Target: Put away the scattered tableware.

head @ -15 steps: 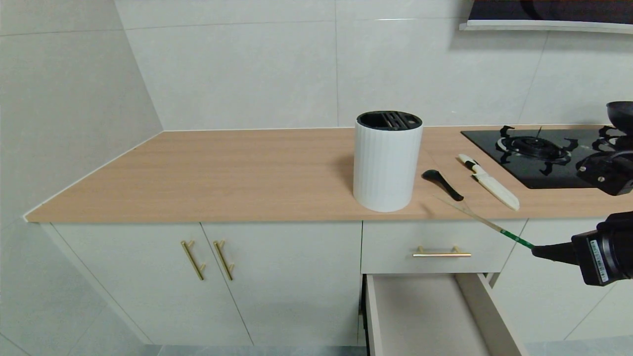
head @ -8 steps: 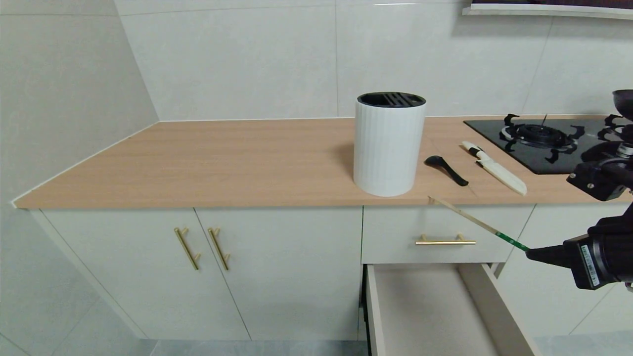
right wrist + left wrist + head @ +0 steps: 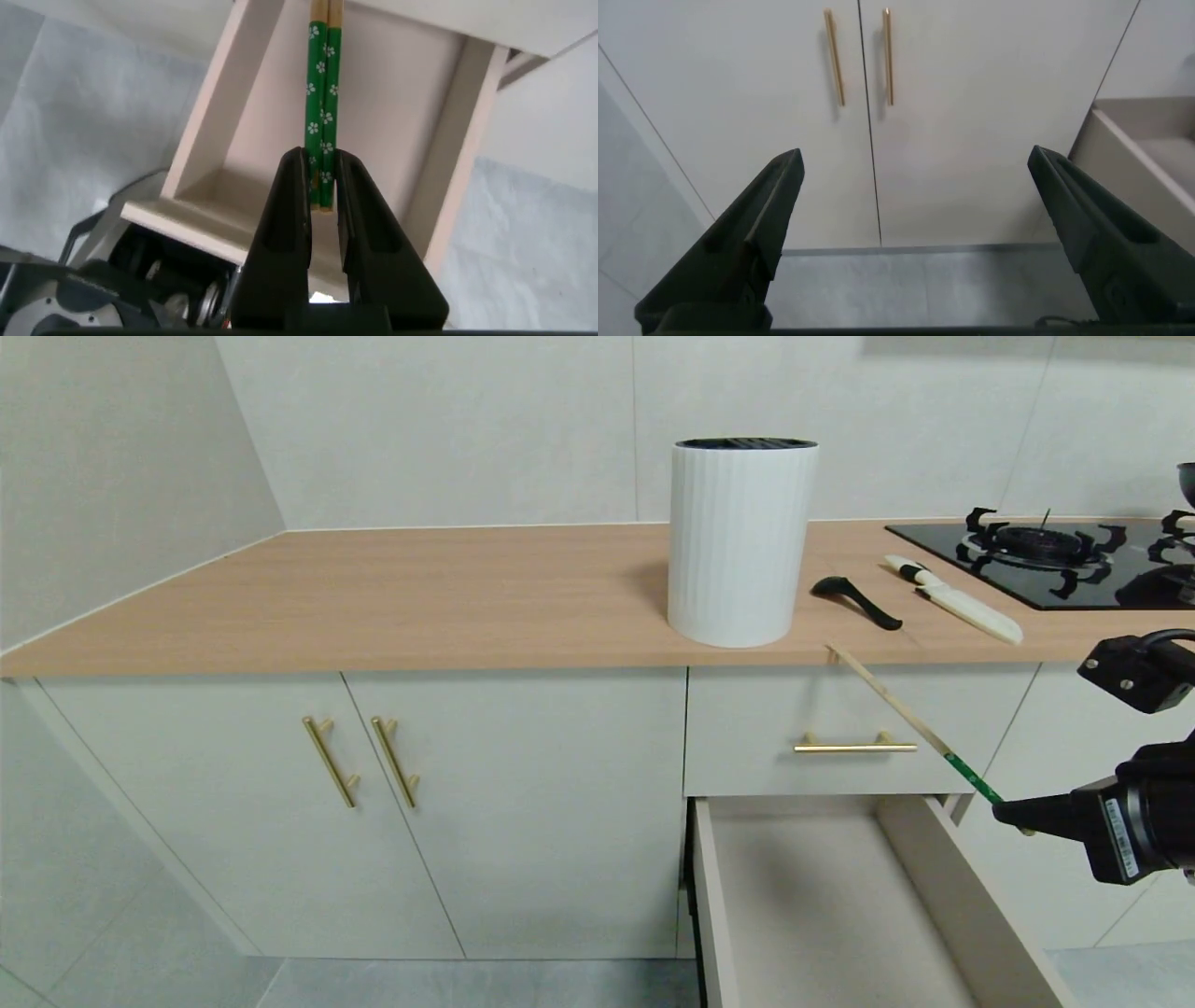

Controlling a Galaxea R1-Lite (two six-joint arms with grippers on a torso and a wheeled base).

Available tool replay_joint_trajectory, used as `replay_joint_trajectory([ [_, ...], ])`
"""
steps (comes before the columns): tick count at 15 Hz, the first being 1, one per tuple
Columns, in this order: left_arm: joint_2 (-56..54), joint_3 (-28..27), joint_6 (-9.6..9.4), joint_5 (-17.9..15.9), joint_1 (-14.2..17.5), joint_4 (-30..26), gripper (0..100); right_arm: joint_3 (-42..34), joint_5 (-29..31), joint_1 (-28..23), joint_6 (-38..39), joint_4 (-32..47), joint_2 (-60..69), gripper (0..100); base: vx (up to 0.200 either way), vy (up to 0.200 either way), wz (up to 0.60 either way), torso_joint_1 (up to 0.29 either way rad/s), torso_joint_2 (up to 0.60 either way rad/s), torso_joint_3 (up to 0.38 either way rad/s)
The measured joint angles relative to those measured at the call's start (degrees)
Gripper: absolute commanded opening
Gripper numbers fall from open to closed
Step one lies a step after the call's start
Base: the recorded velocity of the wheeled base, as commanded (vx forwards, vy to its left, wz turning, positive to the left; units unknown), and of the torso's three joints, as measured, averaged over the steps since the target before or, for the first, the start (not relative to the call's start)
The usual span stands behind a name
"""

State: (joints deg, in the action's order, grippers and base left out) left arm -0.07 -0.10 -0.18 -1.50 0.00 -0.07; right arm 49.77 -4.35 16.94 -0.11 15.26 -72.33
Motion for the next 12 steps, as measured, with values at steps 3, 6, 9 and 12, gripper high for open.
replay_joint_trajectory([
  [3,0.00,0.00,-0.02,0.00,0.00,-0.02,100,-0.91,-1.80,6.01,-0.02,-0.07,5.55,0,0.000,0.000,0.00,-0.141,0.45,0.320],
  [6,0.00,0.02,0.00,0.00,0.00,-0.09,100,-2.69,-3.55,8.07,-1.99,-0.11,7.23,0,0.000,0.000,0.00,-0.084,0.37,0.274],
  [9,0.00,0.00,0.00,0.00,0.00,-0.04,100,-3.94,-4.13,8.30,-3.04,-0.35,5.71,0,0.000,0.000,0.00,-0.027,0.09,0.064],
  [12,0.00,0.00,-0.04,0.02,0.00,-0.02,100,-4.99,-4.02,8.35,-3.08,-2.18,3.10,0,0.000,0.000,0.00,0.000,0.00,0.000],
])
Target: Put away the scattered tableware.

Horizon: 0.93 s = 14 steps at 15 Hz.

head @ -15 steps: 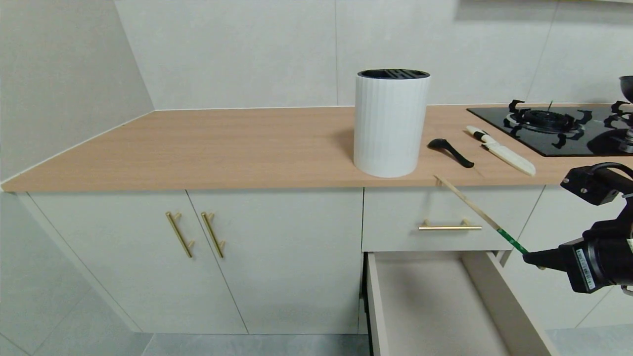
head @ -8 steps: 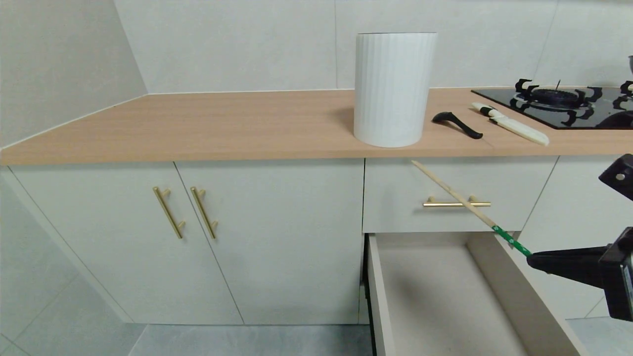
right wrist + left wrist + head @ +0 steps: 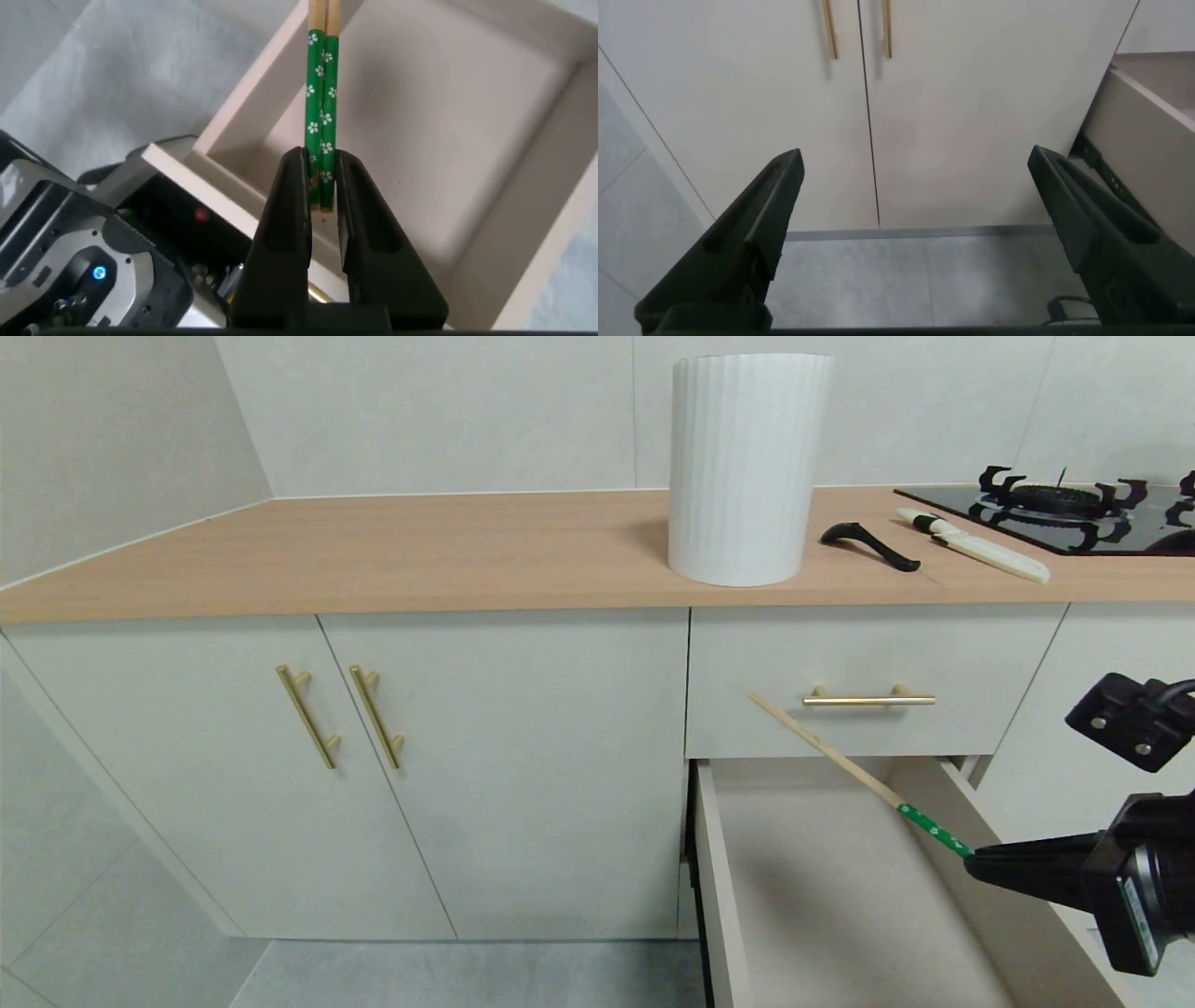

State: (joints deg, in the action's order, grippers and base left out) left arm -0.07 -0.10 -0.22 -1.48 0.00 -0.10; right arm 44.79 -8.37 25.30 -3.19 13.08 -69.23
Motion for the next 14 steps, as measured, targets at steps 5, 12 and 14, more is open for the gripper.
replay_joint_trajectory([
  [5,0.00,0.00,0.04,-0.02,0.00,0.00,100,-1.33,0.74,-0.07,0.05,-1.62,-5.74,0,0.000,0.000,0.00,0.000,0.00,0.000],
  [12,0.00,0.00,0.01,0.00,0.00,0.02,100,-0.99,5.42,-0.18,3.17,-5.21,-22.25,0,0.000,0.000,0.00,0.000,0.00,0.000],
  [14,0.00,0.00,0.04,-0.02,0.00,0.02,100,-0.66,8.35,-0.16,6.80,-9.61,-27.77,0,0.000,0.000,0.00,0.000,0.00,0.000],
])
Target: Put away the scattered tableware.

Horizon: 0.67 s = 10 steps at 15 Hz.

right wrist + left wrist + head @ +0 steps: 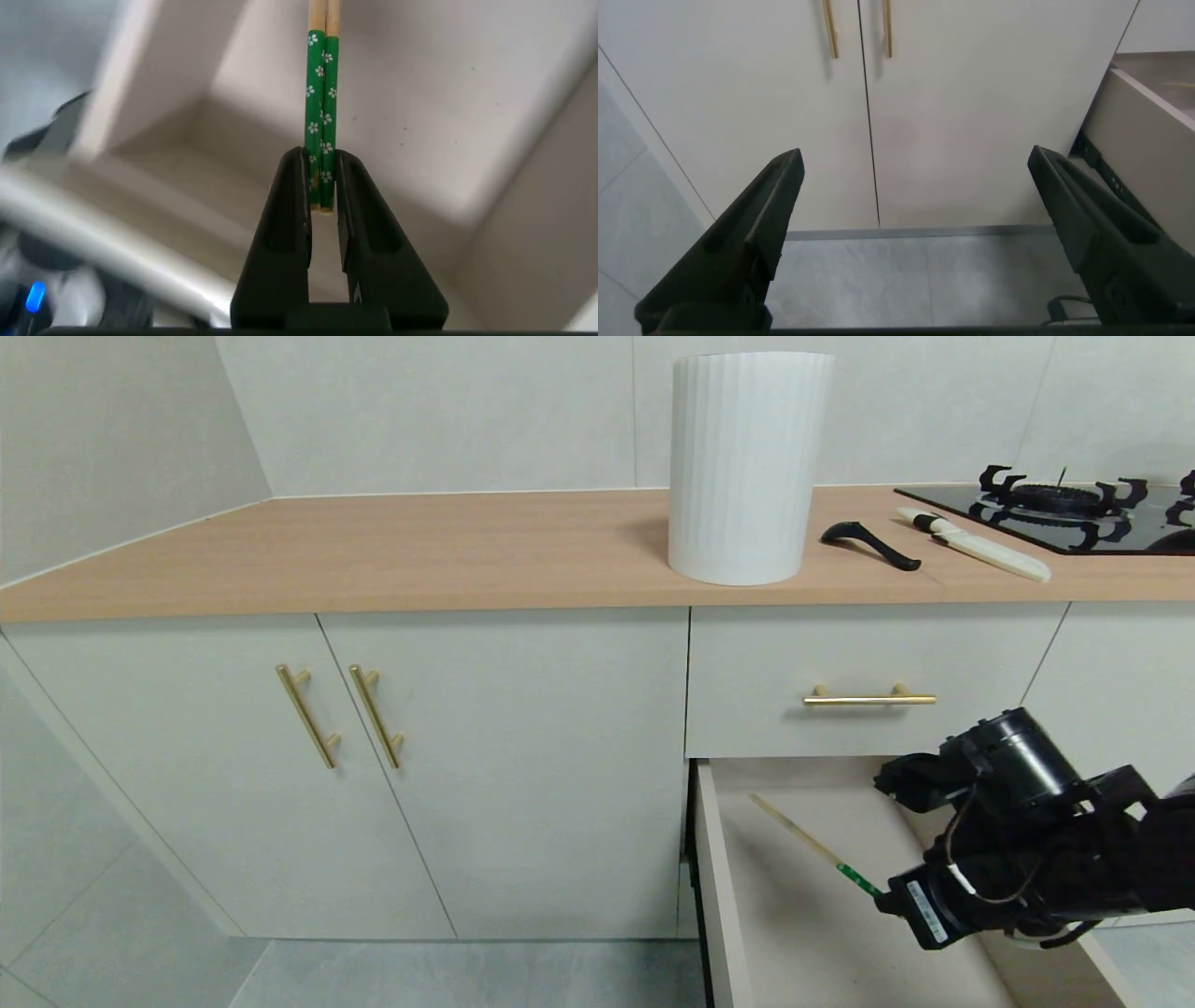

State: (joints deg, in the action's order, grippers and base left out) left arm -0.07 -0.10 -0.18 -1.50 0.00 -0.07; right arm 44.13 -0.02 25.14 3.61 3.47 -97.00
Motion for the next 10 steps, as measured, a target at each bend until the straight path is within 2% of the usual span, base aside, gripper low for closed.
replay_joint_trajectory([
  [6,0.00,0.00,0.00,0.02,0.00,0.00,100,3.39,2.34,0.30,12.89,-13.35,-16.73,0,0.000,0.000,0.00,0.000,0.00,0.000],
  [10,0.00,0.00,-0.02,0.00,0.00,-0.02,100,4.05,3.82,0.96,15.02,-17.30,-23.13,0,0.000,0.000,0.00,0.000,0.00,0.000],
])
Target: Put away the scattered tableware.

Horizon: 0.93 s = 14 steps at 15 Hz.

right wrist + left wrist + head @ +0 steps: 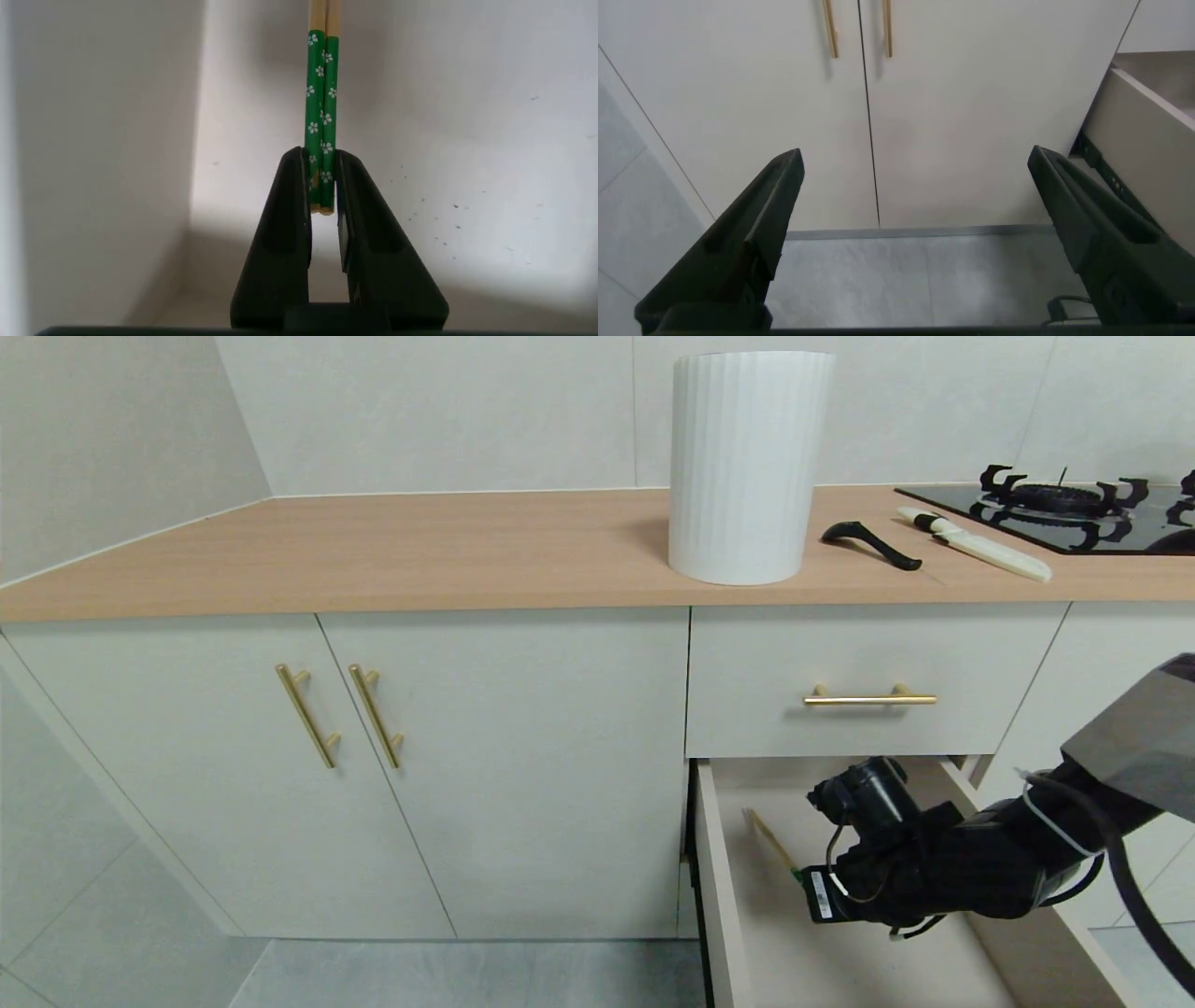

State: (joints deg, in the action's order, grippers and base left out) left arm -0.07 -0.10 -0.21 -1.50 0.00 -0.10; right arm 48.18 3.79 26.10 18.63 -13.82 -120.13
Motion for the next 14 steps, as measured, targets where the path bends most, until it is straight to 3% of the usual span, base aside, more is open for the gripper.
replay_joint_trajectory([
  [6,0.00,0.00,0.02,0.00,0.00,0.00,100,0.41,4.99,1.24,-0.11,-0.93,-6.30,0,0.000,0.000,0.00,0.000,0.00,0.000],
  [13,0.00,0.00,0.02,0.02,0.00,0.00,100,0.80,5.12,1.46,-0.07,-0.90,-7.41,0,0.000,0.000,0.00,0.000,0.00,0.000],
  [14,0.00,0.00,0.00,0.00,0.00,0.00,100,0.85,5.12,1.46,-0.10,-0.93,-7.44,100,0.000,0.000,0.00,0.000,0.00,0.000],
])
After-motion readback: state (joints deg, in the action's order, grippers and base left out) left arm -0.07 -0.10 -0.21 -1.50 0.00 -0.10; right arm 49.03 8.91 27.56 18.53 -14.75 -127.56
